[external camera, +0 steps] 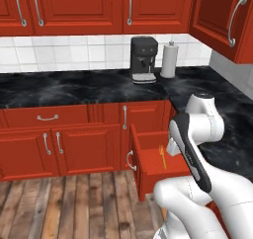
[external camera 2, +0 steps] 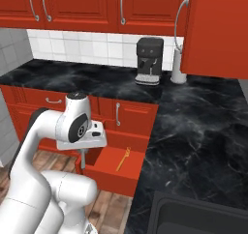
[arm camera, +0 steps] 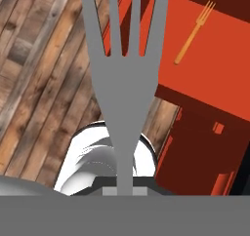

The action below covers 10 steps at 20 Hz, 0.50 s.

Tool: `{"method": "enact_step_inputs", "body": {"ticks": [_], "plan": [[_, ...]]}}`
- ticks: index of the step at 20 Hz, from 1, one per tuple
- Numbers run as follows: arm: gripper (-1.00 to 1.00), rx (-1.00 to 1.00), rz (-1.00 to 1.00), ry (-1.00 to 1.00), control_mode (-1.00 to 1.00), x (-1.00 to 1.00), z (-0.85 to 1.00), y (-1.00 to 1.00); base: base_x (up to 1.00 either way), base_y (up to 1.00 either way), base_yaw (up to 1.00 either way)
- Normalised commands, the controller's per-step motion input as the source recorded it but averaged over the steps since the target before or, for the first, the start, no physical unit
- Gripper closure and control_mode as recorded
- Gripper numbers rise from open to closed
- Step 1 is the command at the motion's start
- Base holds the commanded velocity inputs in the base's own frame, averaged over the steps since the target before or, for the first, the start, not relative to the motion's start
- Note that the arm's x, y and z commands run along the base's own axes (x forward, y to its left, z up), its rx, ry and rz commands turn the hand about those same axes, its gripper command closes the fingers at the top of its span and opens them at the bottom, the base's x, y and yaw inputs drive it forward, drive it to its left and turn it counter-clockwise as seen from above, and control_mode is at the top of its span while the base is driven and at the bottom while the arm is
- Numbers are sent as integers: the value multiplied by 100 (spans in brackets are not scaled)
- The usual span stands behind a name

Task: Organize the utensils by type. Pick up the wooden spoons from the counter and place them in the open cabinet. Then pick up the metallic utensils from the counter and place them in the open drawer.

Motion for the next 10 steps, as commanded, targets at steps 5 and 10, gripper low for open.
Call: {"method": "enact_step_inputs", "body": {"ticks": [5, 10], "plan": [[100, 3, -10, 2, -100, 30, -7, -13, 0, 0, 0], [100, 0, -28, 7, -100, 79, -20, -9, 0, 0, 0]]}}
